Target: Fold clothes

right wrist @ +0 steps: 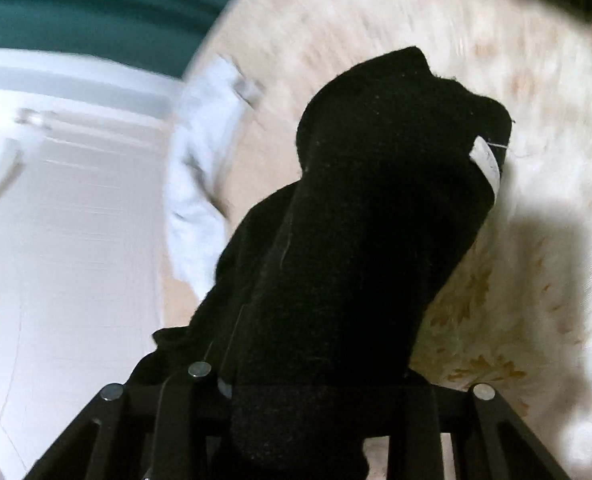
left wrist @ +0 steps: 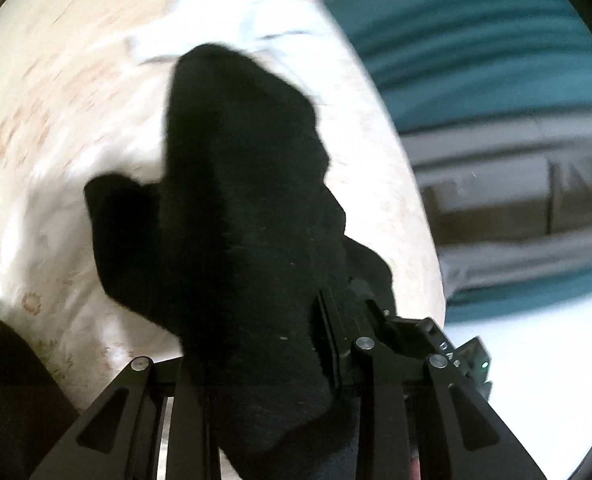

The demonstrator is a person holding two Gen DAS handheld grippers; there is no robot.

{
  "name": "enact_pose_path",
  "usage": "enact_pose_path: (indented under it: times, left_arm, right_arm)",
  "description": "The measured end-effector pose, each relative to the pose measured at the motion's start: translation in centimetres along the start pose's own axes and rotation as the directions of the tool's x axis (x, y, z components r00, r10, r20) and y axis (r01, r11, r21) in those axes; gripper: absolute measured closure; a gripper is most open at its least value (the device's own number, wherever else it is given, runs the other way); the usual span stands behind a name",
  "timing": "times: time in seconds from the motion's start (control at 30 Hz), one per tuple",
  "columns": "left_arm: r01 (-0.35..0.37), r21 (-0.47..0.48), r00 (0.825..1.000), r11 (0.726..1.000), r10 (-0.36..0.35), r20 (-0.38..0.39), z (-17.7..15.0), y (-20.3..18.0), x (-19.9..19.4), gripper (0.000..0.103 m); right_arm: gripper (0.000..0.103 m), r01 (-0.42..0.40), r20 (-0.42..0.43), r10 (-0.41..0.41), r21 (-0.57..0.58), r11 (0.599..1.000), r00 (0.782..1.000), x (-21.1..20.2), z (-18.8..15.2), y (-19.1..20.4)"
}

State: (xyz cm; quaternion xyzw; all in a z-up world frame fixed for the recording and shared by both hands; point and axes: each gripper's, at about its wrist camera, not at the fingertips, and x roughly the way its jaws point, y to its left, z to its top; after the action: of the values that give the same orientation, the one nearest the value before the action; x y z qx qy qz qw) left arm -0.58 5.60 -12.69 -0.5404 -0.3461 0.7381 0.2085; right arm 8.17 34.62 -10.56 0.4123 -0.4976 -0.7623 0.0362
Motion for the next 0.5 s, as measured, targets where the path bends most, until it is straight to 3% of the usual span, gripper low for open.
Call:
enact_pose_path:
  times: [0.1,0.17,0.23,0.33,0.43,0.5]
  left_arm:
    - [0.084,0.147,0.995,0.985,-0.076,-0.062,-1.7,-5.2,-0.5,0.075]
    - [0.136,0.254,0.985,0.958,-0.104,-0.135,-4.0,-9.2,0.2,0.075]
    - [0.198,0.362,0.966,0.911,-0.117,-0.231,-7.5,-13.3,1.6,0.075]
    - [0.285,0.504,0.919,0.816,-0.083,-0.385,-14.0,-18.6,4.3,0.075]
    - [0.361,0.598,0.857,0.716,-0.002,-0.515,-21.3,-21.8,6.9,0.075]
    - [0.392,0.627,0.819,0.673,0.056,-0.571,-25.3,-22.1,8.4,0.075]
  right_arm:
    - [0.072,-0.02,0.114,0.026,-0.047,0.999,0.993,-7.6,0.8,-0.5]
    - [0.073,-0.015,0.193,0.03,-0.078,0.997,0.981,-12.9,1.2,-1.3]
    - [0.073,0.028,0.3,-0.007,-0.066,0.997,0.954,-19.3,0.9,-3.9]
    - [0.073,0.09,0.435,-0.083,0.004,0.996,0.897,-27.1,-0.4,-8.3]
    - [0.073,0.147,0.534,-0.191,0.124,0.981,0.824,-33.7,-3.6,-13.8]
    - [0.073,0.182,0.558,-0.262,0.195,0.964,0.787,-36.5,-6.0,-17.7]
